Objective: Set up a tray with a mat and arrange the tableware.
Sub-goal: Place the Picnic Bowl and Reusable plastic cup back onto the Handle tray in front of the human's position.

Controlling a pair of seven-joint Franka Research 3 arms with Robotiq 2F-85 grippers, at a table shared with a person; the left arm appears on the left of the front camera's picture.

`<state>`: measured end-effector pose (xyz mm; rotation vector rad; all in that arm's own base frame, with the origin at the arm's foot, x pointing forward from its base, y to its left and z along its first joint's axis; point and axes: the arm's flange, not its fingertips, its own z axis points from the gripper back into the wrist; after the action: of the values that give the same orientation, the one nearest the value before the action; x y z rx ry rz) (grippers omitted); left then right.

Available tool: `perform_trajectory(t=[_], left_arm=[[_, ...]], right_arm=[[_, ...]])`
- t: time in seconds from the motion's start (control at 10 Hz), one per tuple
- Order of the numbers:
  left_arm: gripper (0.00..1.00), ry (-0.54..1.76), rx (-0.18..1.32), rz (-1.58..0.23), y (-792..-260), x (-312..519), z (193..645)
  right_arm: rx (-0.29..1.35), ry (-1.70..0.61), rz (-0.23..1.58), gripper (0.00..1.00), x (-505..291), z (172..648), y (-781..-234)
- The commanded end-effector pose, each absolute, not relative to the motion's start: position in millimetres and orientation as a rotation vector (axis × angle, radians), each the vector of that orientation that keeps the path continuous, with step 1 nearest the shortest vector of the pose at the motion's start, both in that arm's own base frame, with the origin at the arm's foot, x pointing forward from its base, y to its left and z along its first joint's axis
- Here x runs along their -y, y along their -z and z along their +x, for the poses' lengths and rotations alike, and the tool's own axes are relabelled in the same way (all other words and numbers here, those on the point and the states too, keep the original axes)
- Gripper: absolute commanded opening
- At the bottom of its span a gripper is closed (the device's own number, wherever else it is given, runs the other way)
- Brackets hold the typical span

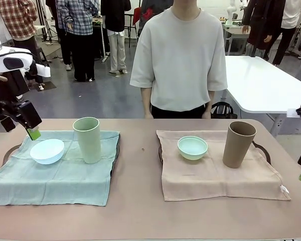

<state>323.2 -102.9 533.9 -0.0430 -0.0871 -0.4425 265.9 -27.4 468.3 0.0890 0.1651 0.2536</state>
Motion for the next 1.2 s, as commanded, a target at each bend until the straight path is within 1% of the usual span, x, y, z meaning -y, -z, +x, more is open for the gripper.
perform_trajectory(t=[0.0, 0.1, 0.2, 0.3, 0.4, 0.5, 0.6, 0.8, 1.1], left_arm=[[1.00, 0.433, 0.096, -0.040, -533, 111, 327], [1.00, 0.442, 0.087, -0.043, -534, 103, 323], [1.00, 0.400, 0.116, -0.170, -528, 74, 323], [1.00, 0.364, 0.152, -0.301, -522, 38, 315], [1.00, 0.333, 0.165, -0.371, -520, 11, 307], [1.00, 0.312, 0.167, -0.423, -515, -6, 310], [1.00, 0.293, 0.162, -0.462, -514, -24, 310], [1.00, 0.212, 0.249, -0.602, -511, -59, 319], [1.00, 0.064, 0.392, -0.782, -505, -106, 306]], right_arm=[[-0.226, -0.296, 0.080, 1.00, 19, 290, -462], [-0.165, -0.254, 0.089, 1.00, 27, 266, -468], [-0.212, -0.324, 0.264, 1.00, 60, 281, -484], [-0.227, -0.350, 0.395, 1.00, 97, 294, -500], [-0.234, -0.363, 0.499, 1.00, 121, 303, -510], [-0.272, -0.369, 0.587, 1.00, 145, 314, -513], [-0.314, -0.381, 0.682, 1.00, 162, 323, -511], [-0.281, -0.378, 0.885, 1.00, 190, 330, -500], [-0.127, -0.262, 1.151, 1.00, 229, 314, -468]])
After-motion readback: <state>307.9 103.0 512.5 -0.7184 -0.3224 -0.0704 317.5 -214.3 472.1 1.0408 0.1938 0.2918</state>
